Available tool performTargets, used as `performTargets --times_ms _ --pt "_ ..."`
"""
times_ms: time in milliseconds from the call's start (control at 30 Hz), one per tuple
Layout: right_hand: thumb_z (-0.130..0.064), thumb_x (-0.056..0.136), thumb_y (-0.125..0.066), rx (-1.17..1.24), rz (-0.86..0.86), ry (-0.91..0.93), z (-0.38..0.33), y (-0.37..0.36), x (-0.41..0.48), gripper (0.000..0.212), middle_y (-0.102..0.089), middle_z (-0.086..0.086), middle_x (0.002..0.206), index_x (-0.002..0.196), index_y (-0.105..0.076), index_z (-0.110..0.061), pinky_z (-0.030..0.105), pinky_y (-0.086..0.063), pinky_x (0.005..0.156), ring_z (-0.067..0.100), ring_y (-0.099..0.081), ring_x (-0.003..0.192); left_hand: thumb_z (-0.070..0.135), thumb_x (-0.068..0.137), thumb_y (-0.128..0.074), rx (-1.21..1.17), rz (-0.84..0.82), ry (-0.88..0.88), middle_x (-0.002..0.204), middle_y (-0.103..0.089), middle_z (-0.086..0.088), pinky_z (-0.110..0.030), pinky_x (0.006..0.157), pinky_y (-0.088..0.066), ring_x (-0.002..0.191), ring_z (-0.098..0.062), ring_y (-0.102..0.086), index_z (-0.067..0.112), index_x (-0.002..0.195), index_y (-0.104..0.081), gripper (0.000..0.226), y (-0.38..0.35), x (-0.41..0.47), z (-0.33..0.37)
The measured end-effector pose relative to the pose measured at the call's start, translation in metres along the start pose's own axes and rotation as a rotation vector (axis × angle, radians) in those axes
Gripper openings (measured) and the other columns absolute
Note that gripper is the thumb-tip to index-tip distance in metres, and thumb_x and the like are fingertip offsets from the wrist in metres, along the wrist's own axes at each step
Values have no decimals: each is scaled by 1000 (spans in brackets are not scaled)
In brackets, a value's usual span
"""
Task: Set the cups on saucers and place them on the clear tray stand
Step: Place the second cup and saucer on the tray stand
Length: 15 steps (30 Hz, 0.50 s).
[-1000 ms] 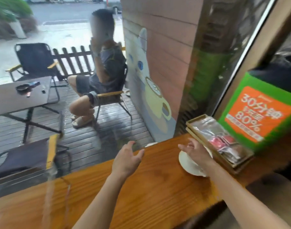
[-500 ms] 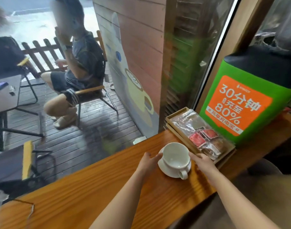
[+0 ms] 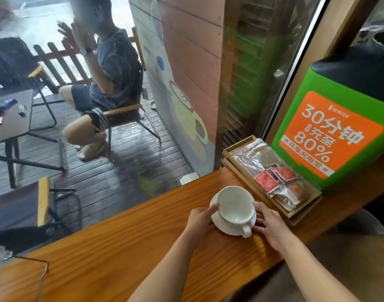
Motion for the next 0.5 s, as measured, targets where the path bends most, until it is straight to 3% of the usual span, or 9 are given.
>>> performTargets --times_ms 133,300,433,500 --pt "-37 83 -60 -2 -12 4 -1 -4 -1 41 -67 13 109 114 -63 -9 41 -50 76 27 -61 102 37 78 -71 -130 -10 72 97 -72 -9 -30 64 -59 91 -23 -70 16 86 -66 23 1 -3 -7" --pt "-35 83 -58 -30 13 -39 -3 -13 -8 37 -65 12 101 109 -63 -10 39 -49 70 27 -61 93 31 71 -78 -278 29 180 108 -68 -16 -46 79 -59 99 -32 -66 5 113 -60 52 5 -8 -12" --pt "-39 81 -62 -108 -1 -33 -1 -27 -14 42 -67 14 98 107 -64 -6 39 -52 70 29 -63 90 35 66 -79 -378 78 206 110 -67 -15 -41 61 -57 99 -32 -64 7 115 -60 59 18 -21 -19" --pt "-40 81 -63 -130 -23 -28 0 -37 -19 44 -68 14 95 106 -64 -4 38 -53 65 29 -63 86 35 66 -79 -422 99 211 112 -65 -16 -40 59 -56 100 -33 -63 7 117 -59 61 29 -27 -21"
Point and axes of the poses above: each hand's wrist, its own x-axis towards the middle knuckle, its own y-axis out of the back of the hand, z = x × y, the point moved 2 cm from there along x, towards the middle knuckle
